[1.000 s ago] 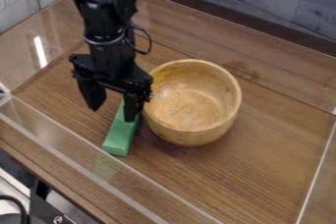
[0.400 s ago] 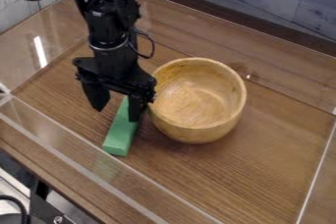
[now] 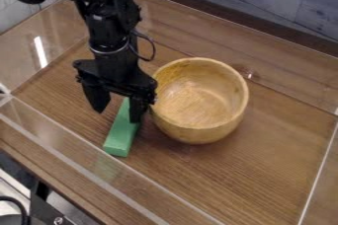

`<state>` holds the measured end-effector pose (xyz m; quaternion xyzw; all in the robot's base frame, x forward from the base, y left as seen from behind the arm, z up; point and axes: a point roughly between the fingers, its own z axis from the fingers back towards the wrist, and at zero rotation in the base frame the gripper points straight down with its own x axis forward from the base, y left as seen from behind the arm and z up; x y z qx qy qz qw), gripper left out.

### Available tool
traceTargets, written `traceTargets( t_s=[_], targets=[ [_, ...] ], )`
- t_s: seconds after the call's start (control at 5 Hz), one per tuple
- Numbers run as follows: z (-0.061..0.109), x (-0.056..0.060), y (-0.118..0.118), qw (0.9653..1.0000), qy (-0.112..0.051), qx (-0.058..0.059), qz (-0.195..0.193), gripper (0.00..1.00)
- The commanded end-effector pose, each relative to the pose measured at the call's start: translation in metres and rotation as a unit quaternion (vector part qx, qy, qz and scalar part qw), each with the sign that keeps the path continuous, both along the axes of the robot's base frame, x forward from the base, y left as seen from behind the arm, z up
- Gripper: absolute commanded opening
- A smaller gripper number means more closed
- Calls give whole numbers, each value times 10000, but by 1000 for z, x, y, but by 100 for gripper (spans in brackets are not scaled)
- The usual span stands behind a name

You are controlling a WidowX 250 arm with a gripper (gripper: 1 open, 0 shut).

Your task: Put green stick into wooden bowl

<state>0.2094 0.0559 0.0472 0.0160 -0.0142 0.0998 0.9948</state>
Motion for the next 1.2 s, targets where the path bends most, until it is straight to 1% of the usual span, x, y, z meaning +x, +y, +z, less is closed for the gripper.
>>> traceTargets(
  t_s=[0.0,0.6,1.0],
  targets=[
    [3,5,1,9999,-144,66,-28,100],
    [0,7,3,9998,-191,110,31,100],
    [-15,4,1,9997,-161,190,56,100]
  ],
)
